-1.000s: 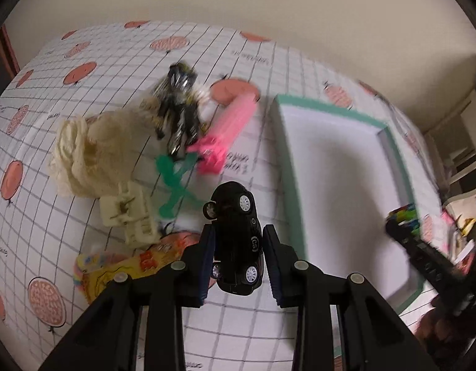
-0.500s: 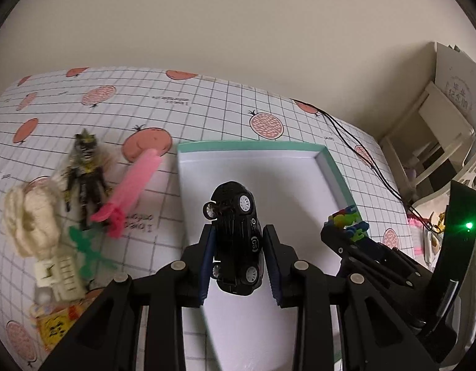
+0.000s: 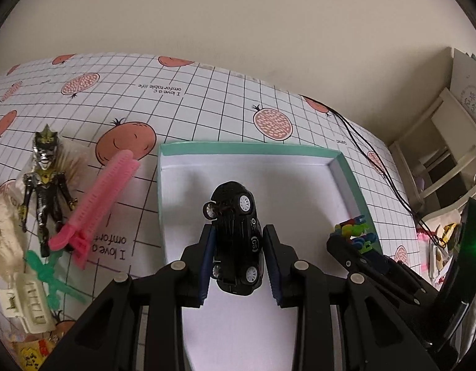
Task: Organize objects
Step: 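Lower the black car into the tray and open the left gripper while the right gripper releases the block toy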
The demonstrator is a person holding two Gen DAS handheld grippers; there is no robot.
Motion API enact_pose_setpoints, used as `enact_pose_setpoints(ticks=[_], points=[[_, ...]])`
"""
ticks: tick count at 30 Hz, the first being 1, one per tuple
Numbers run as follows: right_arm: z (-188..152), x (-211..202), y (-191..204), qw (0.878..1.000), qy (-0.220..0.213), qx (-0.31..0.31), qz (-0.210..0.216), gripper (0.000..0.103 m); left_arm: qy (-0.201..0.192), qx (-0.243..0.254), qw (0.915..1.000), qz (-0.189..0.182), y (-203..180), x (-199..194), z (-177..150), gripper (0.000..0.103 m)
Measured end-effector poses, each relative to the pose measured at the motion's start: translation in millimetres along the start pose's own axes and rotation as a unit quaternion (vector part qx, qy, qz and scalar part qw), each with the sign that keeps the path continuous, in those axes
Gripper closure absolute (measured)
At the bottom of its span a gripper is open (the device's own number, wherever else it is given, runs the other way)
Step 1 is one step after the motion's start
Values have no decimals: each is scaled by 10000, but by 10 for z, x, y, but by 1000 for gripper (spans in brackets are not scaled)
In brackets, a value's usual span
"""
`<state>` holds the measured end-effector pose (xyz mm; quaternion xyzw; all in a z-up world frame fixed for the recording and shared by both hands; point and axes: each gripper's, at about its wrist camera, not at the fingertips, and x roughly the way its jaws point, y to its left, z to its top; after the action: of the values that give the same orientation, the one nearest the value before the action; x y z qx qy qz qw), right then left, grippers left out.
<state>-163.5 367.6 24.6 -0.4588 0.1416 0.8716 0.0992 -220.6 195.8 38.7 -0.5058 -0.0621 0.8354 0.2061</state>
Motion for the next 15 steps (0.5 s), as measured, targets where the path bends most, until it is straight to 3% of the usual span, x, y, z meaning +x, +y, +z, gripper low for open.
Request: enact_pose_setpoints(ticks=[15], points=[[-27,34,-44,9999,51,18,-105,62,108,-157,9998,-46,75,110,-44,70]])
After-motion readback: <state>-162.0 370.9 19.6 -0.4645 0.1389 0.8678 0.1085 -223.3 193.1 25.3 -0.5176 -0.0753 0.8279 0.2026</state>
